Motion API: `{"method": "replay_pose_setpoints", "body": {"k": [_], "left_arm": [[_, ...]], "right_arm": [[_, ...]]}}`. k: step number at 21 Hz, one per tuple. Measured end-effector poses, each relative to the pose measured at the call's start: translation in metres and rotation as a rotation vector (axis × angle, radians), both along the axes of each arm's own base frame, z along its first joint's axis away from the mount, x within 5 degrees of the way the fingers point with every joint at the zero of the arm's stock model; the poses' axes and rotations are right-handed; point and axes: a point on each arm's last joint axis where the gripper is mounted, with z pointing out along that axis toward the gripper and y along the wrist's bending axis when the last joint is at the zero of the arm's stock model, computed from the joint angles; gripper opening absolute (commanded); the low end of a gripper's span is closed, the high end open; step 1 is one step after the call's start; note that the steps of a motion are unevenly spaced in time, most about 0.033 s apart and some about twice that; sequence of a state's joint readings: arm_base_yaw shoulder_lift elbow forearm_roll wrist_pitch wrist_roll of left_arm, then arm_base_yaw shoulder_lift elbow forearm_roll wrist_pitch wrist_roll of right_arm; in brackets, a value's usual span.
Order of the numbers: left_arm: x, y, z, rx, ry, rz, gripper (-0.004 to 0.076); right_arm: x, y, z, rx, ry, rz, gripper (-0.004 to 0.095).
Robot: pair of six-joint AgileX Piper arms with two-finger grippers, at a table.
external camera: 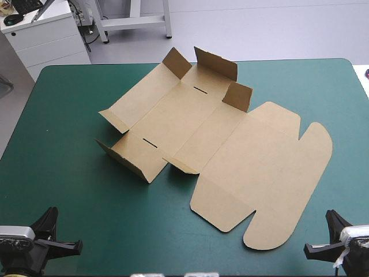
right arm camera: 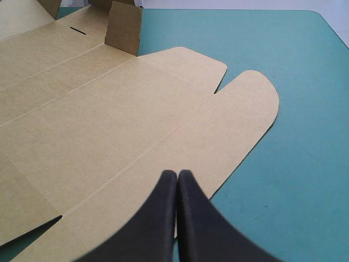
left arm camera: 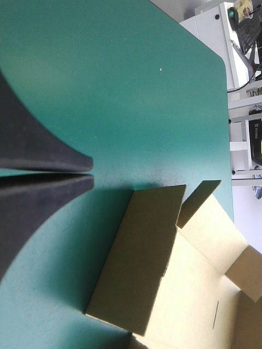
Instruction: Fold the box
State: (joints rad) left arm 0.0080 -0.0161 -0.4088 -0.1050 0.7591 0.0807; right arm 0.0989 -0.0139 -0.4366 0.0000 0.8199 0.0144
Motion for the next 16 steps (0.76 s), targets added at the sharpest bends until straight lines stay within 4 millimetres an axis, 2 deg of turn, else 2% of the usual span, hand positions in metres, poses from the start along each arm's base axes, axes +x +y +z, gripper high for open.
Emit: {"method": "replay_pose_setpoints", "body": {"k": [4,6,8,10,11,13,16], "left_arm": [[0.0,0.0,0.0,0.0,0.0,0.0,-0.001],[0.0,0.0,0.0,0.0,0.0,0.0,-0.001],[0.0,0.0,0.0,0.0,0.0,0.0,-0.001],[0.0,0.0,0.0,0.0,0.0,0.0,-0.001],[0.0,0.0,0.0,0.0,0.0,0.0,-0.001],[0.0,0.0,0.0,0.0,0.0,0.0,-0.001],[0.0,0.0,0.0,0.0,0.0,0.0,-0.001]], "right_arm": [[0.0,0.0,0.0,0.0,0.0,0.0,-0.0008],[0.0,0.0,0.0,0.0,0.0,0.0,0.0036],[0.0,0.0,0.0,0.0,0.0,0.0,0.0168],[0.0,0.0,0.0,0.0,0.0,0.0,0.0395],[0.0,0.0,0.0,0.0,0.0,0.0,0.055],[0.0,0.0,0.0,0.0,0.0,0.0,0.0741],[0.0,0.0,0.0,0.0,0.0,0.0,0.0778]]}}
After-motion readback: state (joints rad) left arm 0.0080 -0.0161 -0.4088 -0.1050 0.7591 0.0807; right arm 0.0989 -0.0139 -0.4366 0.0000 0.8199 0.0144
